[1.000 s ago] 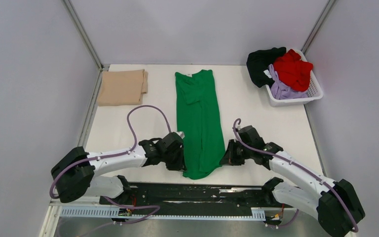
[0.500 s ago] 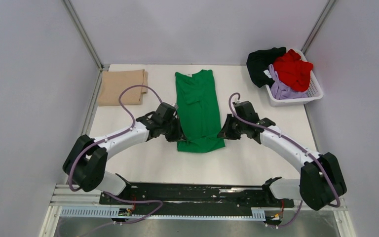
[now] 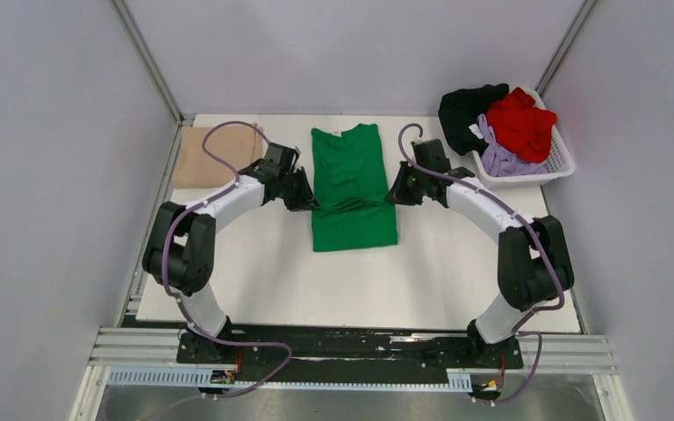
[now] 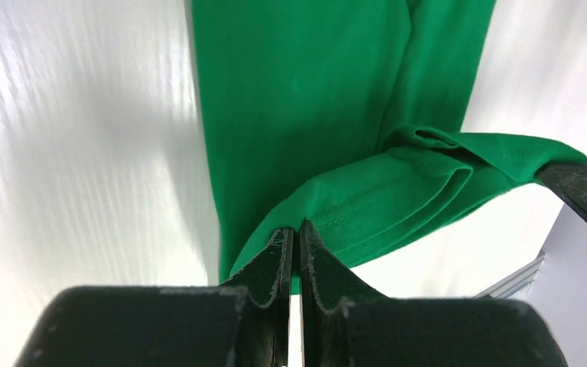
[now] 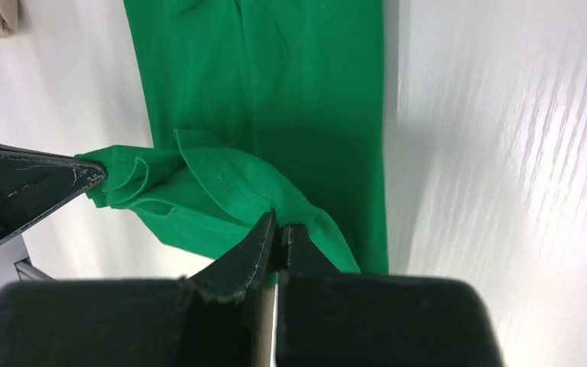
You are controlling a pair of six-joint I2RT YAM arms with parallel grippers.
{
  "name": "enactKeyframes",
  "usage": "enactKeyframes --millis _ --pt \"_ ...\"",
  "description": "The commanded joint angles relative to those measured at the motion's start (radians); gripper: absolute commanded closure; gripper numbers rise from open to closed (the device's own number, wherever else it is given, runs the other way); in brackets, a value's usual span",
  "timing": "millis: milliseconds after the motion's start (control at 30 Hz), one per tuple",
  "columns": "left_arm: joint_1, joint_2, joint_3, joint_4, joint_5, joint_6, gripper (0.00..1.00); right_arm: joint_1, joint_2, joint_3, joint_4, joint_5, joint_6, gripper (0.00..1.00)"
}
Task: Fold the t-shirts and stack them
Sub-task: Fold the folded rectangular tshirt in 1/3 of the way, then grab one side of the 2/3 rectangular tshirt with both arms
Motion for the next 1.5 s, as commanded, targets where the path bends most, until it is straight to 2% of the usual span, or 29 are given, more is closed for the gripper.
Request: enactKeyframes --millis 0,467,633,700,800,833,867,933,1000,1033,1067,1100,1133,1200,1367,1467 --pt "0.044 0.071 0.083 0.006 0.026 0.064 0.90 -0.015 0.075 0.104 0.053 0.034 -0.055 1.00" --pt "0.097 0.288 0.286 0.004 0.092 0.098 0.87 -0.076 0.273 0.252 0.087 -0.011 -0.077 0.99" --pt "0.110 0.333 0.320 -0.003 0.089 0.097 0.84 -0.089 0.321 0.291 0.098 -0.022 -0.074 0.95" --pt "0.115 0.348 0.337 -0.002 0.096 0.093 0.75 -0.095 0.344 0.311 0.102 -0.032 -0.068 0.94" --pt "0.124 0.367 0.374 0.001 0.127 0.082 0.54 -0.106 0.391 0.356 0.103 -0.055 -0.058 0.91" --pt "0.126 0.374 0.394 0.004 0.127 0.076 0.50 -0.108 0.406 0.376 0.104 -0.062 -0.057 0.90" --pt "0.131 0.379 0.406 0.011 0.123 0.074 0.43 -0.113 0.420 0.397 0.104 -0.068 -0.056 0.86" --pt "0.142 0.400 0.444 0.015 0.130 0.061 0.36 -0.121 0.448 0.444 0.102 -0.093 -0.051 0.82" --pt "0.158 0.423 0.484 0.027 0.156 0.048 0.29 -0.130 0.463 0.480 0.103 -0.142 -0.039 0.70" --pt "0.162 0.432 0.509 0.028 0.159 0.041 0.25 -0.133 0.464 0.492 0.102 -0.155 -0.040 0.51" --pt "0.171 0.434 0.520 0.029 0.161 0.039 0.11 -0.135 0.459 0.497 0.102 -0.159 -0.044 0.40" --pt "0.174 0.431 0.536 0.026 0.160 0.040 0.06 -0.135 0.451 0.495 0.102 -0.155 -0.051 0.32" --pt "0.178 0.426 0.540 0.021 0.158 0.042 0.02 -0.136 0.437 0.487 0.102 -0.145 -0.062 0.23" --pt "0.179 0.399 0.531 0.018 0.149 0.053 0.00 -0.136 0.407 0.457 0.102 -0.117 -0.082 0.02" --pt "0.179 0.254 0.395 0.040 0.143 0.072 0.00 -0.134 0.288 0.302 0.107 -0.118 -0.114 0.00" --pt "0.171 0.127 0.223 0.063 0.137 0.062 0.00 -0.134 0.177 0.158 0.121 -0.101 -0.099 0.00"
